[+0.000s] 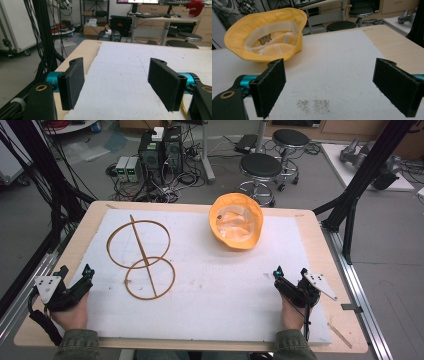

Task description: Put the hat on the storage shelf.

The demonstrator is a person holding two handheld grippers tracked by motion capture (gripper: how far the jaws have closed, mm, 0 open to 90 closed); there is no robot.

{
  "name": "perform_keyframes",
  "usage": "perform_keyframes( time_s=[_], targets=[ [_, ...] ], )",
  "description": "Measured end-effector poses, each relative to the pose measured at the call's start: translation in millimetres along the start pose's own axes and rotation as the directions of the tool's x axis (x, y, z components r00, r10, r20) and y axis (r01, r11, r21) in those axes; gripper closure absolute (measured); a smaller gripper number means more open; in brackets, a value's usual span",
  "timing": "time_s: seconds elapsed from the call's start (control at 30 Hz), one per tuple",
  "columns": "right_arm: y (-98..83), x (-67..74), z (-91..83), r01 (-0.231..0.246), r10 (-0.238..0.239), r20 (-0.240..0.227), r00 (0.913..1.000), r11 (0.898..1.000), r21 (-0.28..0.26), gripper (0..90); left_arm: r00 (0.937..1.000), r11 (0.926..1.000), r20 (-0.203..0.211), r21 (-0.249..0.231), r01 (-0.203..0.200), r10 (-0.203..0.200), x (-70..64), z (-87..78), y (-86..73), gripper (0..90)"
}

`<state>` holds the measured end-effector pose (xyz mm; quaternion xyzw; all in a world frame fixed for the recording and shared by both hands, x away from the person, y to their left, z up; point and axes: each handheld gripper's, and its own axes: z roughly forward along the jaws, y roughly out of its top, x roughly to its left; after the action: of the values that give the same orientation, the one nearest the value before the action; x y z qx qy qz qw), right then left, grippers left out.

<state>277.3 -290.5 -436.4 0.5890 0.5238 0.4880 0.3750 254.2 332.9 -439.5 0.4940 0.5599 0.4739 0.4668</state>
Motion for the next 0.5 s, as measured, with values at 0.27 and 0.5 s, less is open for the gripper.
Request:
perform_keyframes(
  time_s=[0.27, 0.5],
  targets=[
    [-0.3, 0.0, 0.5, 0.000, 0.000, 0.000, 1.0000, 1.000, 0.007, 10.1, 1.0000, 1.0000, 0.005, 0.002, -0.008, 0.008, -1.8, 1.8, -0.1, 29.5],
    [-0.2, -0.2, 0.1, 0.000, 0.000, -0.001, 1.0000, 1.000, 0.006, 10.2, 0.9999, 1.0000, 0.011, 0.001, -0.007, 0.007, -3.0, 1.7, 0.2, 29.6]
  ],
)
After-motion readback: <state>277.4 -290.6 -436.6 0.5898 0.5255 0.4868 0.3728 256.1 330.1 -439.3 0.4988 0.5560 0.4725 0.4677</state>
